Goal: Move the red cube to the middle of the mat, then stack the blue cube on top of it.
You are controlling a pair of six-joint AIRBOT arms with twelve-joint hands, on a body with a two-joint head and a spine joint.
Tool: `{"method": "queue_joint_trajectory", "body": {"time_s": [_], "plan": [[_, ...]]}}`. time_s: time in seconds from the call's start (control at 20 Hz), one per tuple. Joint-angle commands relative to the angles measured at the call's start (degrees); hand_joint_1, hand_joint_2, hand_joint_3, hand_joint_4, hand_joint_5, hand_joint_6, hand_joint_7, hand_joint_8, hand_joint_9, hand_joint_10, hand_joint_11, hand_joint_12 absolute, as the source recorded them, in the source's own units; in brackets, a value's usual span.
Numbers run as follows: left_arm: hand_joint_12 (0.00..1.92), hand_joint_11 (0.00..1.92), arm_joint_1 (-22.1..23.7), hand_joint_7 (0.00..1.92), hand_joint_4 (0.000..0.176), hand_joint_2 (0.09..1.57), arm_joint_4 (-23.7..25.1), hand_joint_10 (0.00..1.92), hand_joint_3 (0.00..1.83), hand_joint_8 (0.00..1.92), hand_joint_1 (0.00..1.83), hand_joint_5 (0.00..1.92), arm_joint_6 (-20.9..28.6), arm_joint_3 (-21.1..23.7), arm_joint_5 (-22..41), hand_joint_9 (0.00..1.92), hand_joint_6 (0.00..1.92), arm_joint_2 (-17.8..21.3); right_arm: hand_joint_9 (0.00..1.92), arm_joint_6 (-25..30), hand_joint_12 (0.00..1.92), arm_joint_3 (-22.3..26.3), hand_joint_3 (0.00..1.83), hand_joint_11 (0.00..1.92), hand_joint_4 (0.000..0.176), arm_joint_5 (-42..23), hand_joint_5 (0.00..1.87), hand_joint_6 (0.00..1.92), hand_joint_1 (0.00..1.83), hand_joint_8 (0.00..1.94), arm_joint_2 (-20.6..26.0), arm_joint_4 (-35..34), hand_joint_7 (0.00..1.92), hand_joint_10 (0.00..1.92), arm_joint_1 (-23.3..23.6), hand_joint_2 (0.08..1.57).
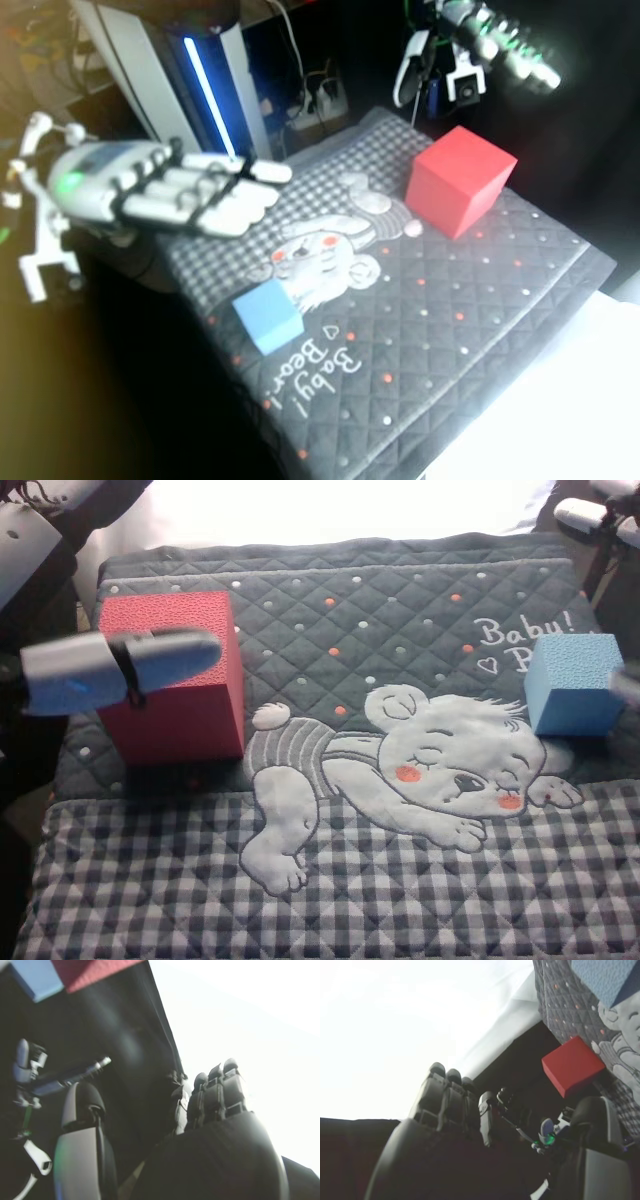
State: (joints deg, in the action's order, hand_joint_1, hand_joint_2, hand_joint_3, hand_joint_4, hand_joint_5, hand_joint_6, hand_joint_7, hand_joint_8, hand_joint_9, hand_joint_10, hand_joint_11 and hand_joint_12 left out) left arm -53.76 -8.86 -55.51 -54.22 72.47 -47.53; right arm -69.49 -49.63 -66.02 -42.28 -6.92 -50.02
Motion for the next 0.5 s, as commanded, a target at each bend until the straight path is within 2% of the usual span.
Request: {"method": "queue_joint_trajectory", "body": {"time_s": [0.0, 0.1, 0.15, 0.2, 0.25, 0.3, 0.4, 0.45], "plan": [[0.01, 0.00, 0.88, 0.00, 0.108, 1.15, -0.14, 0.00, 0.02, 0.00, 0.49, 0.07, 0.21, -0.02, 6.53, 0.00, 0.05, 0.32, 0.01, -0.24, 1.42, -0.23, 0.02, 0.00, 0.000, -6.70, 0.01, 0.00, 0.61, 0.01, 0.03, 0.29, 0.03, 0.15, 0.64, 1.32], [0.00, 0.00, 0.74, 0.00, 0.132, 1.14, -0.18, 0.00, 0.01, 0.00, 0.51, 0.05, 0.21, 0.30, 6.62, 0.00, 0.04, 0.52, 0.00, -0.24, 1.38, 0.00, 0.00, 0.00, 0.000, -6.70, 0.00, 0.00, 0.63, 0.00, 0.03, 0.35, 0.00, 0.02, 0.64, 1.31], [0.00, 0.00, 0.68, 0.00, 0.131, 1.14, -0.21, 0.00, 0.01, 0.00, 0.42, 0.03, 0.21, 0.27, 6.42, 0.00, 0.03, 0.44, 0.00, -0.24, 1.32, 0.05, 0.00, 0.00, 0.000, -6.69, 0.00, 0.00, 0.66, 0.00, 0.08, 0.34, 0.00, 0.00, 0.64, 1.30], [0.00, 0.00, 0.67, 0.00, 0.120, 1.14, -0.21, 0.00, 0.01, 0.00, 0.40, 0.03, 0.19, 0.13, 6.15, 0.00, 0.02, 0.25, 0.00, -0.24, 1.26, 0.03, 0.00, 0.00, 0.000, -6.62, 0.00, 0.00, 0.67, 0.00, 0.11, 0.28, 0.00, 0.00, 0.55, 1.30], [0.00, 0.00, 0.39, 0.00, 0.117, 1.12, -0.48, 0.00, 0.00, 0.00, 0.44, 0.01, 0.02, -0.35, 5.20, 0.00, 0.01, -0.63, 0.00, -0.24, 0.99, -0.01, 0.00, 0.00, 0.000, -6.18, 0.00, 0.00, 0.65, 0.00, 0.18, 0.11, 0.00, 0.00, 0.41, 1.31], [0.00, 0.00, 0.36, 0.00, 0.117, 1.12, -0.60, 0.00, 0.00, 0.00, 0.44, 0.01, -0.12, -0.39, 4.82, 0.00, 0.01, -0.73, 0.00, -0.24, 0.99, -0.01, 0.00, 0.00, 0.000, -6.02, 0.00, 0.00, 0.65, 0.00, 0.19, 0.12, 0.00, 0.00, 0.41, 1.31], [0.00, 0.00, 0.49, 0.00, 0.144, 1.07, -1.57, 0.00, 0.00, 0.00, 0.48, 0.00, -0.44, -0.62, 1.71, 0.00, 0.00, -0.80, 0.00, -0.24, 0.71, 0.08, 0.00, 0.00, 0.000, -5.76, 0.00, 0.00, 0.63, 0.00, 0.50, 0.12, 0.00, 0.00, 0.42, 1.32], [0.00, 0.00, 0.64, 0.00, 0.158, 1.03, -1.99, 0.00, 0.00, 0.00, 0.54, 0.00, -0.44, -1.03, -0.20, 0.00, 0.00, -1.18, 0.00, -0.24, 0.75, 0.12, 0.00, 0.00, 0.000, -5.76, 0.00, 0.00, 0.61, 0.00, 0.58, 0.07, 0.00, 0.00, 0.21, 1.33]]}}
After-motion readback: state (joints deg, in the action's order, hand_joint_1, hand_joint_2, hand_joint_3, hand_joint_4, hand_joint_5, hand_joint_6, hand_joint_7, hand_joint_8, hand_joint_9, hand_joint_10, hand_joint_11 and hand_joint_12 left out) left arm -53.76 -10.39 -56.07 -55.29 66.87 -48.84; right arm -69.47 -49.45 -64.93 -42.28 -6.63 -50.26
